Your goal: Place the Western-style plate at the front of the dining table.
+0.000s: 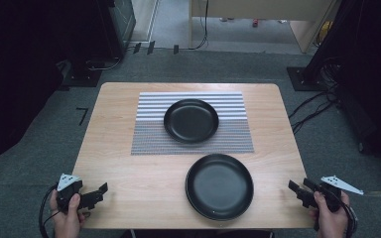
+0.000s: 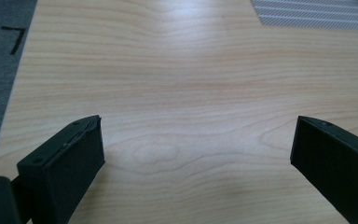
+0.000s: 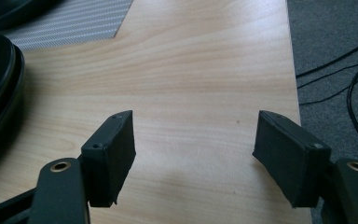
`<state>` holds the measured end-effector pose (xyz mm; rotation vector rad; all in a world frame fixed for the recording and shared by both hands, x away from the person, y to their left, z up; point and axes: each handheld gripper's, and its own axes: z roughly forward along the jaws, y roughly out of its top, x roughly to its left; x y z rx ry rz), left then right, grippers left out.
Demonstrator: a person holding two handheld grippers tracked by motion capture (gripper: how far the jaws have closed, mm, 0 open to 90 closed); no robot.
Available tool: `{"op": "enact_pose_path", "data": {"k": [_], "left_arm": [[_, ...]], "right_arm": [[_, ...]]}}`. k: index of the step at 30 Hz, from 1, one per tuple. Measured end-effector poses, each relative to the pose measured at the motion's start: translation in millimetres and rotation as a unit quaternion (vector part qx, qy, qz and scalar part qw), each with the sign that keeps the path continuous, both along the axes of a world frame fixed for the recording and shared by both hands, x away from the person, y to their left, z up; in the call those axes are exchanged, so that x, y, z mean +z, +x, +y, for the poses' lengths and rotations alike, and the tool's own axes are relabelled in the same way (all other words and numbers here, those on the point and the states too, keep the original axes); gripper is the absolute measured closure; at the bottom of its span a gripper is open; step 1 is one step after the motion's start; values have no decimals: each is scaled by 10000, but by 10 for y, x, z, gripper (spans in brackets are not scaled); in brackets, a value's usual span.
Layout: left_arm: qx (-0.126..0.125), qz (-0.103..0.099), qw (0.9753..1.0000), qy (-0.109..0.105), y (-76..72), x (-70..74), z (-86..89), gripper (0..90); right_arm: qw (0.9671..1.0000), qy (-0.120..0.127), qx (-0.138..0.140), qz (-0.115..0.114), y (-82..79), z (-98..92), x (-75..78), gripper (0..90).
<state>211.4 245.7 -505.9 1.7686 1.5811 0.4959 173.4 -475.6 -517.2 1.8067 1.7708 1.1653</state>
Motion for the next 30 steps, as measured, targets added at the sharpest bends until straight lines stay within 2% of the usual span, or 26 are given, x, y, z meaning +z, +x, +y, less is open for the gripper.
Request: {"op": "enact_pose_path", "data": {"k": [4,7,8,9,10,12,13,14,17,18,20,23,30], "left_arm": [[16,21,9999,140,-15,-37,5,25],[7,44,9996,269,-9,-78,-19,25],[7,44,9996,269,-9,-78,-19,25],[3,28,9994,332,-11,-84,-29,25],[-24,19,9990,438,-13,-89,-52,25],[-32,9,9988,495,-15,-94,-60,25],[-42,-7,9982,606,-21,-103,-80,25],[-42,-7,9982,606,-21,-103,-80,25],[-67,-113,9963,846,-38,-137,-130,24],[-67,-113,9963,846,-38,-137,-130,23],[-63,-203,9964,822,-52,-153,-138,23],[-53,-288,9963,806,-67,-170,-138,21],[-29,-219,9964,819,-51,-157,-147,19]], "right_arm": [[9999,-104,34,60,-18,29,-54,283],[9992,-384,86,22,5,102,-60,277],[9992,-384,86,22,5,102,-60,277],[9986,-518,103,-3,13,127,-65,275],[9964,-841,137,6,23,189,-68,266],[9956,-925,140,16,25,208,-68,261],[9941,-1070,164,32,29,239,-69,252],[9937,-1109,161,37,30,248,-70,249],[9921,-1241,188,51,33,276,-73,234],[9921,-1241,188,51,33,276,-73,234],[9897,-1411,231,69,37,312,-78,217],[9896,-1417,253,80,43,321,-79,200],[9898,-1398,242,90,48,328,-78,198]]}}
